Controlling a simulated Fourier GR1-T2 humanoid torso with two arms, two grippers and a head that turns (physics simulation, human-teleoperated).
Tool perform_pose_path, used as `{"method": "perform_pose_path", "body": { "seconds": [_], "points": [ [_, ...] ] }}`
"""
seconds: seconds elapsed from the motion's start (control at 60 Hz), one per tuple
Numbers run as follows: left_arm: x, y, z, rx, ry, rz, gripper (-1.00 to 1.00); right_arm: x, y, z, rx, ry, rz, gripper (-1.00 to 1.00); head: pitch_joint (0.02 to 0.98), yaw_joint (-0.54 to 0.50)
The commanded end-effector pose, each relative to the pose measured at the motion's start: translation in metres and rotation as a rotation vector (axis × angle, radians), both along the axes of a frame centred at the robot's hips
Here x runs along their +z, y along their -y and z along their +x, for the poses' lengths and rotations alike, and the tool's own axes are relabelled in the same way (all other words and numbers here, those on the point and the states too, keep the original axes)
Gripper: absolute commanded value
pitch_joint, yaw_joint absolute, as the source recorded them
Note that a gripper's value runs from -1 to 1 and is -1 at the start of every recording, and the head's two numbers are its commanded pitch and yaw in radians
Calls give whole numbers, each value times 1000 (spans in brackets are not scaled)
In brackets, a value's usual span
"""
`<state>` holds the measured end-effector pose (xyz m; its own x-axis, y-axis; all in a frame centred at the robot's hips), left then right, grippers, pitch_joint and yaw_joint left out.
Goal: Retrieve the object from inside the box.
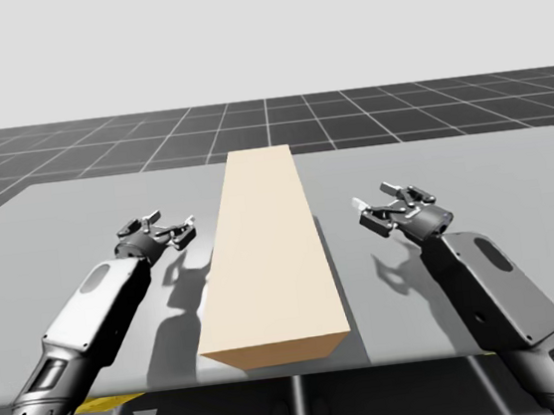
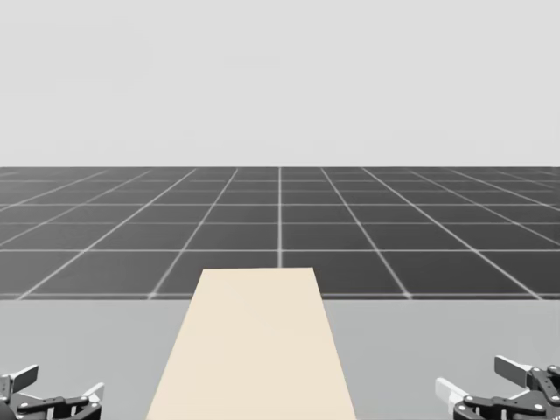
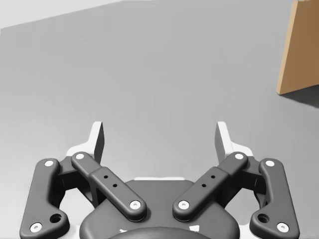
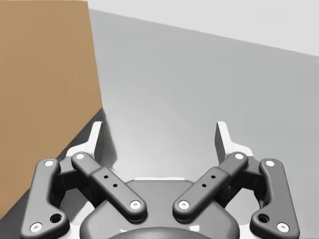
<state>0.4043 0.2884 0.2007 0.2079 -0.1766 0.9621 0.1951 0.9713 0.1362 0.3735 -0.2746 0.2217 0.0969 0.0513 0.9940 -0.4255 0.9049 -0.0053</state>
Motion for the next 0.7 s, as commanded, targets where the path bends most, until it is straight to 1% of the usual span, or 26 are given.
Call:
{"method": "perform_pose_path", "body": {
  "seconds": [0.017, 0.033, 0.05, 0.1, 0.117, 0.133, 0.15, 0.167, 0.183, 0.2, 0.217, 0.25, 0.267, 0.3, 0.333, 0.35, 0.367, 0.383, 0.433, 0.467, 0.517, 0.55, 0.567, 0.6, 0.667, 0.7],
  "points": [
    [-17, 16, -4, -200, -185, -29, -1000, -21, -13, -3, 134, -88, -51, -1000, 255, -9],
    [-16, 17, -5, -218, -191, -32, -1000, -21, -14, -3, 141, -90, -54, -1000, 255, -9],
    [-14, 20, -8, -279, -214, -32, -1000, -21, -15, -3, 164, -95, -56, -1000, 255, -8],
    [-11, 25, -11, -337, -224, -34, -1000, -22, -16, -3, 193, -102, -65, -1000, 254, -7],
    [-8, 29, -14, -396, -240, -39, -1000, -23, -17, -3, 215, -109, -74, -1000, 253, -6],
    [-8, 30, -15, -414, -244, -38, -1000, -23, -17, -3, 222, -108, -75, -1000, 252, -6],
    [-7, 33, -16, -456, -253, -26, -1000, -24, -19, -4, 219, -103, -100, -1000, 250, -7],
    [-7, 35, -17, -467, -256, -18, -1000, -25, -19, -3, 249, -107, -85, -1000, 249, -7],
    [-6, 38, -18, -488, -258, -4, -1000, -26, -21, -4, 258, -112, -90, -1000, 247, -8],
    [-6, 39, -19, -501, -263, -2, -1000, -26, -21, -4, 265, -113, -97, -1000, 246, -9],
    [-7, 43, -20, -537, -269, 18, -1000, -27, -23, -5, 292, -131, -107, -1000, 244, -11],
    [-7, 46, -21, -549, -267, 36, -1000, -28, -24, -5, 307, -127, -120, -1000, 243, -12],
    [-8, 50, -22, -570, -270, 47, -1000, -29, -26, -6, 330, -128, -126, -1000, 242, -15],
    [-8, 54, -23, -593, -269, 56, -1000, -29, -28, -6, 358, -124, -130, -1000, 242, -17],
    [-8, 59, -24, -613, -272, 73, -1000, -30, -30, -6, 389, -111, -145, -1000, 242, -20],
    [-8, 61, -24, -618, -274, 76, -1000, -29, -30, -6, 397, -105, -148, -1000, 242, -21],
    [-8, 64, -26, -638, -278, 80, -1000, -29, -32, -7, 428, -111, -138, -1000, 242, -22],
    [-8, 65, -26, -645, -283, 81, -1000, -29, -32, -7, 438, -112, -137, -1000, 242, -22],
    [-8, 72, -29, -671, -292, 102, -1000, -28, -34, -8, 482, -86, -166, -1000, 241, -22],
    [-8, 77, -32, -689, -297, 116, -1000, -28, -36, -8, 501, -85, -164, -1000, 241, -22],
    [-6, 90, -39, -724, -300, 144, -1000, -28, -40, -10, 541, -69, -184, -1000, 239, -23],
    [-5, 94, -41, -729, -299, 151, -1000, -29, -42, -10, 545, -68, -187, -1000, 239, -23],
    [-4, 98, -42, -732, -297, 163, -1000, -29, -43, -10, 545, -65, -191, -1000, 238, -24],
    [-3, 106, -45, -751, -292, 173, -1000, -30, -45, -10, 555, -56, -203, -1000, 237, -24],
    [-1, 118, -45, -768, -290, 190, -1000, -31, -47, -11, 558, -56, -199, -1000, 233, -23],
    [-1, 126, -45, -778, -287, 193, -1000, -32, -47, -11, 558, -54, -204, -1000, 233, -22]
  ]
}}
